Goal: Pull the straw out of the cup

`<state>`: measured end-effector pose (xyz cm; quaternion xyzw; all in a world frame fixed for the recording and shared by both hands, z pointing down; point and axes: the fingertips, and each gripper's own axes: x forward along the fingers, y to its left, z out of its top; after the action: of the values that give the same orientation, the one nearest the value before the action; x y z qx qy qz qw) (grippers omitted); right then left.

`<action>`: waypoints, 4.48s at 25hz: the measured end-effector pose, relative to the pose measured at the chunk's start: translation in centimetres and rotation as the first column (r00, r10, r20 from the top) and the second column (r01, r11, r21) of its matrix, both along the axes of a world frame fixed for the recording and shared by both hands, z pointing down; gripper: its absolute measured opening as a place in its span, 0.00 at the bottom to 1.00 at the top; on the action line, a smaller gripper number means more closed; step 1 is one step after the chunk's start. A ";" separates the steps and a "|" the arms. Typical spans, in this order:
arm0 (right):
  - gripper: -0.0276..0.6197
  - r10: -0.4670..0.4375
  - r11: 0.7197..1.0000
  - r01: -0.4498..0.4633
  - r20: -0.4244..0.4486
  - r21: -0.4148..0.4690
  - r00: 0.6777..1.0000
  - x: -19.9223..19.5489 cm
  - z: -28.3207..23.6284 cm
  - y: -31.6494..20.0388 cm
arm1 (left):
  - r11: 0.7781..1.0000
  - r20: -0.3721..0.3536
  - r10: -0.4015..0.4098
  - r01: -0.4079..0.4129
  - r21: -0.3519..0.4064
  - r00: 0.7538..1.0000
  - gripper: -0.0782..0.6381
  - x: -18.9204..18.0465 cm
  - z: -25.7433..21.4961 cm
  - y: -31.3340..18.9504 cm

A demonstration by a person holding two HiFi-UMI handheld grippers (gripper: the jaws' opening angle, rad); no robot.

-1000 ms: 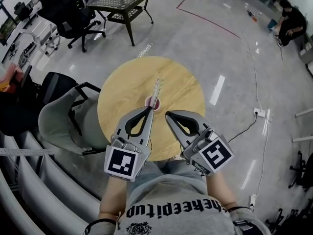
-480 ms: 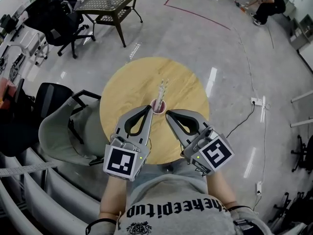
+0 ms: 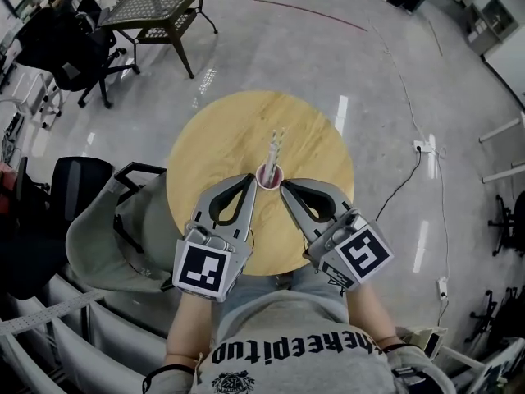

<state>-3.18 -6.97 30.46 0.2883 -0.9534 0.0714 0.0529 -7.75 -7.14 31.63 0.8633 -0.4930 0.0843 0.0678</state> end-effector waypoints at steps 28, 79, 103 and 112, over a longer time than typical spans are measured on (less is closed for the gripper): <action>0.07 0.206 0.974 -0.208 -0.035 -0.087 0.978 -1.6 4.5 -1.6 | 0.980 -0.032 0.190 -0.192 -0.056 0.981 0.14 -1.5 3.9 -1.7; 0.10 0.290 0.871 -0.370 -0.270 -0.323 0.918 -1.2 17.1 -8.0 | 0.966 -0.110 0.154 -0.173 -0.191 0.982 0.14 -4.5 9.5 -4.5; 0.22 0.346 0.819 -0.468 -0.367 -0.331 0.864 -1.0 20.2 -9.3 | 0.964 -0.123 0.133 -0.157 -0.213 0.983 0.14 -5.6 10.4 -4.2; 0.25 0.344 0.812 -0.477 -0.385 -0.335 0.856 -1.7 20.9 -9.2 | 0.964 -0.124 0.126 -0.151 -0.219 0.984 0.14 -6.3 10.5 -3.9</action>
<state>-4.88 -16.17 51.38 0.4789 -0.8089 0.2384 0.2439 -14.02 -11.00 42.16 0.8856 -0.4139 0.0976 0.1867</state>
